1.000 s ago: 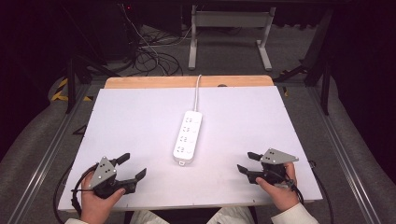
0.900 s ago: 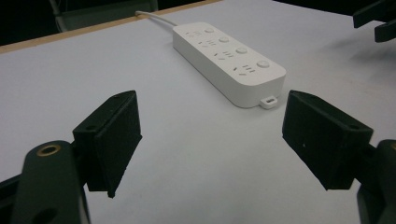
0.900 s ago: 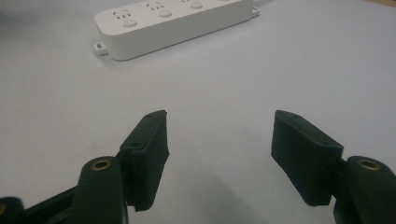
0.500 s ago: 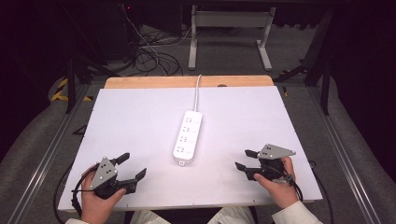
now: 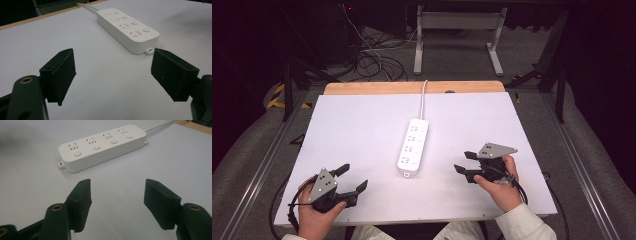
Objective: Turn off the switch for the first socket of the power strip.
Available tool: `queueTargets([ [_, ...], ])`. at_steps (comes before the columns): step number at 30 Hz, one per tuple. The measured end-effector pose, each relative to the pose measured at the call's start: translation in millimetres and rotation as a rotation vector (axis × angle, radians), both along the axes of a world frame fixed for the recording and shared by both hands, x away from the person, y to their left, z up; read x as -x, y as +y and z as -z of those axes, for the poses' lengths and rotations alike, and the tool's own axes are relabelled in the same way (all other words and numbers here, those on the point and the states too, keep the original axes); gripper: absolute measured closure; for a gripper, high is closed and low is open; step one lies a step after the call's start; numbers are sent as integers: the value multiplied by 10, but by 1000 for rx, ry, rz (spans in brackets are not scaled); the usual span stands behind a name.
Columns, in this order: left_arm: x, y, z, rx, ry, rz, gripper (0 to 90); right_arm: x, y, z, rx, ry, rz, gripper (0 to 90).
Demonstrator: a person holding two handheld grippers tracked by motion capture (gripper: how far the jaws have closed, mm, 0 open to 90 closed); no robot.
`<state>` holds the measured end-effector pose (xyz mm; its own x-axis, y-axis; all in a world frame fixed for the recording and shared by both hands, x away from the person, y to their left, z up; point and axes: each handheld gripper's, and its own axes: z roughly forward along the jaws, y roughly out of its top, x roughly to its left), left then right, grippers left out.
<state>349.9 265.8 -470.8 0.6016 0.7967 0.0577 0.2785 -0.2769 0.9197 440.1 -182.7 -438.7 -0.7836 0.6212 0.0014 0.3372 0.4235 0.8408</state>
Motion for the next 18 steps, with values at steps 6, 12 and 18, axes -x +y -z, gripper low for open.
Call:
queueTargets([
  [6,7,-9,0,3,6,1,202,-78,115,-119,-15,-13,-10,397],
  [12,4,-4,1,-5,6,4,202,-137,205,-156,-13,-8,-19,397],
  [18,9,-10,-6,-21,-4,12,202,-169,339,-230,-2,-24,-40,398],
])
